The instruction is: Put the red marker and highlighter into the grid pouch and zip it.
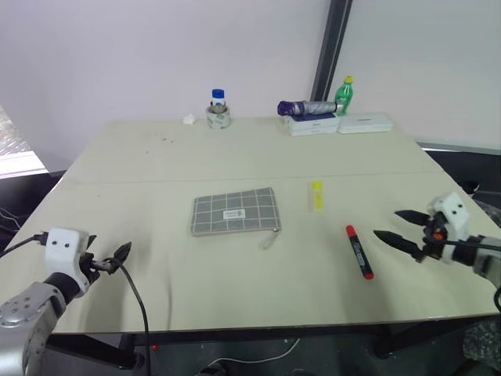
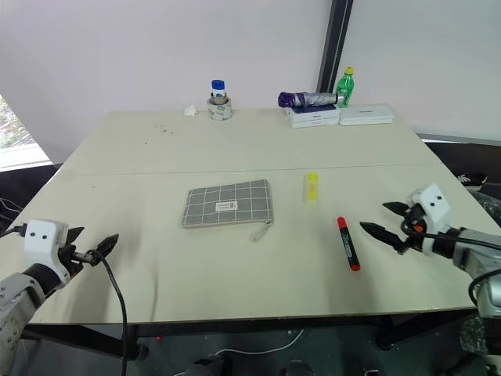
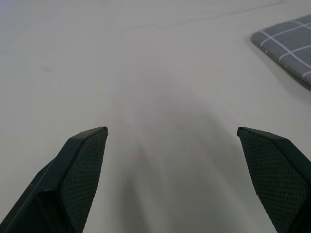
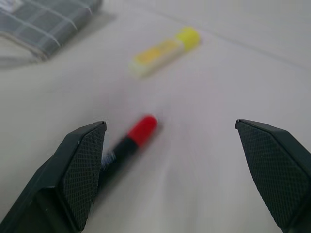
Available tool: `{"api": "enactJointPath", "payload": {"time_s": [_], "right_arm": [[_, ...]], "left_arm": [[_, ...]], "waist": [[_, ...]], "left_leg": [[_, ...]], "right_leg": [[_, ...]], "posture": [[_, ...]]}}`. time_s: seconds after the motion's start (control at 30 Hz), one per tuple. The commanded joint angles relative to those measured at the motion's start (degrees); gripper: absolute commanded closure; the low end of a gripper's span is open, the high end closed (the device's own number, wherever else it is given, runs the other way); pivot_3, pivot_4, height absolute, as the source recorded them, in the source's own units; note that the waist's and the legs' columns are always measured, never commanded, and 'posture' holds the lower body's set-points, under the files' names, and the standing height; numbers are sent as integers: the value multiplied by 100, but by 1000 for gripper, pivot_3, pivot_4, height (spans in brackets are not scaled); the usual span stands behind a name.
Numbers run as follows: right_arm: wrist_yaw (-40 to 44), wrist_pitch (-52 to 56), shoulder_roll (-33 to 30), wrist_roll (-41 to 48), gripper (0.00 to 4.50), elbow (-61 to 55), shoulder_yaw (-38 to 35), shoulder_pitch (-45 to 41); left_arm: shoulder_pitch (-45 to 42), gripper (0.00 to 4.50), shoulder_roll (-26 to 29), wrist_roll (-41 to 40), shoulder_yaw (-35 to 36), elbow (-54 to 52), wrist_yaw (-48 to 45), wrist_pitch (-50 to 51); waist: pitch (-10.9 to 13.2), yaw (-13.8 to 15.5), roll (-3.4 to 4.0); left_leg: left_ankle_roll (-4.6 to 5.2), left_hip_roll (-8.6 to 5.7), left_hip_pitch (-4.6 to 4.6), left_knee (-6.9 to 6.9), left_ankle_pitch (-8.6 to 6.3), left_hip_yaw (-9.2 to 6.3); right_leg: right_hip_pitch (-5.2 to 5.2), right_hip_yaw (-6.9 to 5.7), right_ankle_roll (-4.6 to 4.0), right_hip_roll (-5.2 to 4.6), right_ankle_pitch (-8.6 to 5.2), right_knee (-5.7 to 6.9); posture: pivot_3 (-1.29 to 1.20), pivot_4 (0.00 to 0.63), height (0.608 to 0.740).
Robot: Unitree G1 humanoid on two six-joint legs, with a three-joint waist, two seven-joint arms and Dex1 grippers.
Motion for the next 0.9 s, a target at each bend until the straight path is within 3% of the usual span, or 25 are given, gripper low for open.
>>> {"api": "enactJointPath", "payload": {"time_s": [0.03,0.1,0.2,0.4,0.43,0.7,0.9], "right_arm": [[-200,141,282,105,45,-556,352,-413],[-390,165,542,-9,45,-704,651,-707],[-817,368,815,-294,948,-725,1058,-1108],[-1666,1045,1498,-704,4186,-619,1727,-1779],[-1779,1131,1614,-787,4472,-572,1826,-1865],[-2878,998,2556,-1674,4472,779,2332,-2618],[-3129,740,2962,-1878,4472,1814,2322,-3009]], "left_arm": [[-104,2,76,393,-213,-3,33,-477],[-172,2,173,711,-487,134,-32,-755],[-373,0,264,1005,-786,356,-145,-1086],[-946,0,532,1748,-1435,1044,-296,-1891],[-1028,0,580,1874,-1538,1187,-314,-2058],[-2016,0,854,2818,-2358,2821,-466,-3895],[-2946,0,1046,3596,-3086,4315,-483,-5360]], "waist": [[0,-7,0],[0,0,0],[0,2,0],[0,1,0],[0,-7,0],[1,-22,1],[1,-20,1]], "left_leg": [[0,0,0,0,0,0],[0,0,0,-1,0,0],[0,0,-1,-1,0,-1],[0,-7,-4,-3,0,-8],[0,-7,-3,-5,0,-7],[-2,-8,-4,-12,2,-4],[-6,-14,-6,-15,5,-4]], "right_leg": [[0,0,3,1,2,0],[-2,0,14,2,7,0],[-3,0,13,4,8,0],[-7,-2,15,5,9,1],[-8,-2,15,5,9,2],[-20,0,19,15,11,11],[-24,0,18,25,13,14]], "posture": [[0,150,740],[0,150,740],[0,150,740],[0,150,740],[0,150,740],[0,150,740],[0,150,740]]}}
